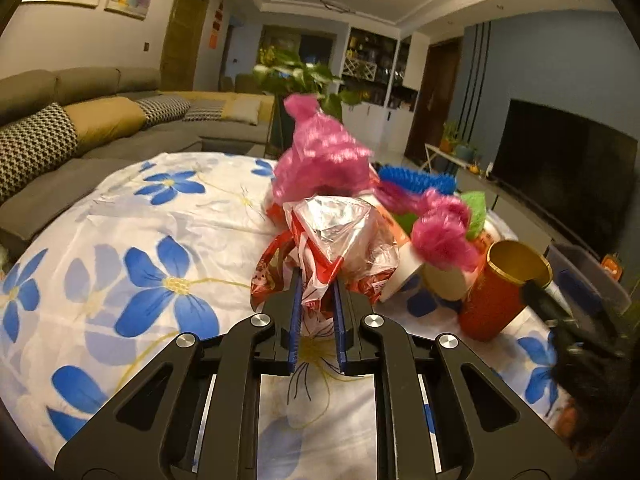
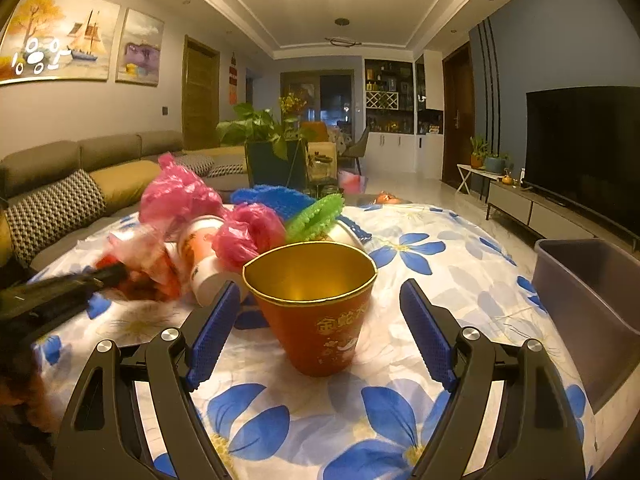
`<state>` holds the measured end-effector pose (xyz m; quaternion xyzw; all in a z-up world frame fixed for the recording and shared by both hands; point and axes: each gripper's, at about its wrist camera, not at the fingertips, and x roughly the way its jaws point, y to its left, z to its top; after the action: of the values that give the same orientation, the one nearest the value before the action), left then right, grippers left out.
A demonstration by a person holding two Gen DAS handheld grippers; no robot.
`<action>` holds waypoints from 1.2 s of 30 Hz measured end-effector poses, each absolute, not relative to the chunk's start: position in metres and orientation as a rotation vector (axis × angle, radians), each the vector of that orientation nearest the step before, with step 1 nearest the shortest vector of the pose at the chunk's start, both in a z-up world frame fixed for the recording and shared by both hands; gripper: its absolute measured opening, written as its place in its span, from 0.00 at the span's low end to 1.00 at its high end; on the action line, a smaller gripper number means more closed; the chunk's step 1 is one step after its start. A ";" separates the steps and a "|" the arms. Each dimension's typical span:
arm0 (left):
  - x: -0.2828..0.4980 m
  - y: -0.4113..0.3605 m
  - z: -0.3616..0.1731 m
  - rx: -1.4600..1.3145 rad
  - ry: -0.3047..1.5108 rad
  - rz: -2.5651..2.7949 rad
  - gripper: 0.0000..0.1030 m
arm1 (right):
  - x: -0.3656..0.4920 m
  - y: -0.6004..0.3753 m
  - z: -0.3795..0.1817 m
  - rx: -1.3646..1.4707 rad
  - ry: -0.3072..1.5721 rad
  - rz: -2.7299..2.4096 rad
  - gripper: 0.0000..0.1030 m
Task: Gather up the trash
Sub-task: 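Grasp the red-silver wrapper with the left tool while the right tool grasps the second red-gold cup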
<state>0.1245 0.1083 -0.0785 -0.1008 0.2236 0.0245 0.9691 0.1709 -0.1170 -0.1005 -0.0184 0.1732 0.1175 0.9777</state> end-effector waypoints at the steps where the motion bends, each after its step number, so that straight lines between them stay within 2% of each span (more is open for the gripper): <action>1: 0.124 0.110 -0.077 -0.207 0.447 0.052 0.13 | 0.176 -0.117 -0.102 -0.026 0.362 0.241 0.79; 12: 0.129 0.112 -0.076 -0.215 0.459 0.058 0.13 | 0.197 -0.111 -0.108 -0.018 0.408 0.260 0.81; 14: 0.131 0.113 -0.078 -0.216 0.463 0.054 0.13 | 0.200 -0.109 -0.109 -0.025 0.424 0.265 0.72; 22: 0.126 0.114 -0.078 -0.218 0.461 0.049 0.13 | 0.192 -0.112 -0.109 -0.041 0.407 0.269 0.64; 36: 0.104 0.105 -0.068 -0.199 0.422 0.012 0.13 | 0.156 -0.137 -0.099 -0.025 0.357 0.244 0.62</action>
<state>0.1045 0.1051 -0.0675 -0.0984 0.2089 0.0061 0.9730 0.1562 -0.1370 -0.0992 -0.0124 0.1771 0.1212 0.9766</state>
